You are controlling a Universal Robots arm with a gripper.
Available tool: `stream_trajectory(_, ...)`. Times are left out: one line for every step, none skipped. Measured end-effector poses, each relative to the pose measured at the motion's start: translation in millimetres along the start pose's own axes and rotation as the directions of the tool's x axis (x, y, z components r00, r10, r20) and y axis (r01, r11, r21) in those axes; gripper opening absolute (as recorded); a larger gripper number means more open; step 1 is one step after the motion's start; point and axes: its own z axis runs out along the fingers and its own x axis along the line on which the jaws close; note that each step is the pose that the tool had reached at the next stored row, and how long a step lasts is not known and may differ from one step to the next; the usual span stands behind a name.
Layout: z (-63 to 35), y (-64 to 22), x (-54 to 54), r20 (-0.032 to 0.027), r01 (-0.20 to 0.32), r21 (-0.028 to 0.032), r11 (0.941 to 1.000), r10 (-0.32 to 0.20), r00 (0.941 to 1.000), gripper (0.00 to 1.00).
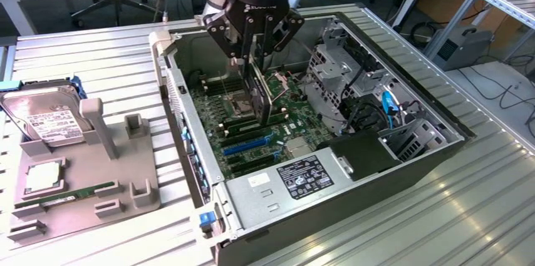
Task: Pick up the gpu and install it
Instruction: 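Pick up the gpu and move the gpu toward the slot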
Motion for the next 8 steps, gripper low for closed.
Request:
stream_trajectory(0.5, 0.1, -1.3, 0.0, 0.0, 0.0001, 1.0, 0.0, 1.0, 0.27)
stream_trajectory(1.0, 0.2, -2.3, 0.0, 0.0, 0.0001, 1.0, 0.0, 1.0, 0.27)
stream_trajectory(1.5, 0.3, -3.5, 0.0, 0.0, 0.0002, 1.0, 0.0, 1.0, 0.27)
stream_trajectory(2.0, 0.4, -4.8, 0.0001, 0.0, 0.0002, 1.0, 0.0, 1.0, 0.27)
stream_trajectory(2.5, 0.5, -6.1, 0.0, 0.0, 0.0003, 1.0, 0.0, 1.0, 0.27)
stream_trajectory(3.1, 0.6, -7.3, 0.0, 0.0, 0.0003, 1.0, 0.0, 1.0, 0.27)
stream_trajectory(3.7, 0.7, -8.7, 0.0, 0.0, 0.0004, 1.0, 0.0, 1.0, 0.27)
stream_trajectory(4.1, 0.8, -9.8, 0.0, 0.0, 0.0005, 1.0, 0.0, 1.0, 0.27)
